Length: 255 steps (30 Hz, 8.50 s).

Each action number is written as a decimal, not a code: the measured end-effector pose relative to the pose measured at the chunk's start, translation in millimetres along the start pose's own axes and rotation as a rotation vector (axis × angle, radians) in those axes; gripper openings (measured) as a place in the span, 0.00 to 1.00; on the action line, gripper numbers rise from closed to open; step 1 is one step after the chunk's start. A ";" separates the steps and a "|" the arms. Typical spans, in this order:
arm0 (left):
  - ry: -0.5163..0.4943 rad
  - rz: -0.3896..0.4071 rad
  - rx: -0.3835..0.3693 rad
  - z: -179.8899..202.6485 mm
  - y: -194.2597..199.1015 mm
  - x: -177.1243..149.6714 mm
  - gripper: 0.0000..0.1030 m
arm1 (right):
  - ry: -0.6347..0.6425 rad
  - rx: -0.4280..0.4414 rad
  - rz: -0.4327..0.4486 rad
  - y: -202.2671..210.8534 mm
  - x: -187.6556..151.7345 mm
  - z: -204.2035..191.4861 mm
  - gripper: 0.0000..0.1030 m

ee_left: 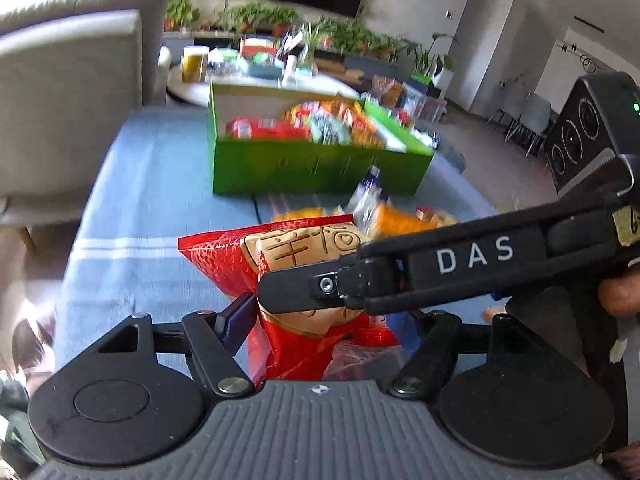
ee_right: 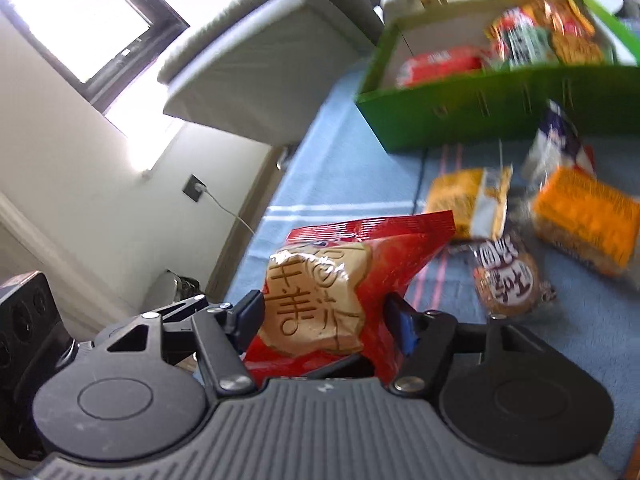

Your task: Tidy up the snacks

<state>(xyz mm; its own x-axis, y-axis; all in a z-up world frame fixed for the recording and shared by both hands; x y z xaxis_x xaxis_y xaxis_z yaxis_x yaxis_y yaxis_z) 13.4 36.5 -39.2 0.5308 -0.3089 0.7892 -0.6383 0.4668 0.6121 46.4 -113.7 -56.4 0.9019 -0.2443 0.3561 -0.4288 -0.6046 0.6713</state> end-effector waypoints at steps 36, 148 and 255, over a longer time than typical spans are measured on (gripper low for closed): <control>-0.176 0.145 0.074 -71.3 -169.7 190.2 0.64 | -0.065 0.085 0.288 -31.4 222.6 46.9 0.60; -0.197 -0.228 0.059 -0.5 -128.8 41.9 0.55 | 0.028 -0.157 0.193 53.1 54.2 111.9 0.70; -0.077 -0.067 0.137 8.8 -84.8 29.9 0.50 | 0.094 -0.229 0.228 56.9 22.0 101.5 0.51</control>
<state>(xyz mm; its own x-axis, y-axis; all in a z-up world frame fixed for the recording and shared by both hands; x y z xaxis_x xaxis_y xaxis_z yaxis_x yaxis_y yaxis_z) 78.5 -19.6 -67.0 0.5335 -0.4006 0.7449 -0.6760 0.3274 0.6602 47.1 -230.4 -76.4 0.7771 -0.2763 0.5656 -0.6294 -0.3535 0.6920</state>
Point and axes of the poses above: each gripper's, at about its wrist camera, not at the fingertips, and y roughly against the way its jaws point, z to its right, x to its top, the point moved 1 cm from there along -y, roughly the way its jaws point, and after that the axes turned 14 degrees about -y, right-handed, at the moved point
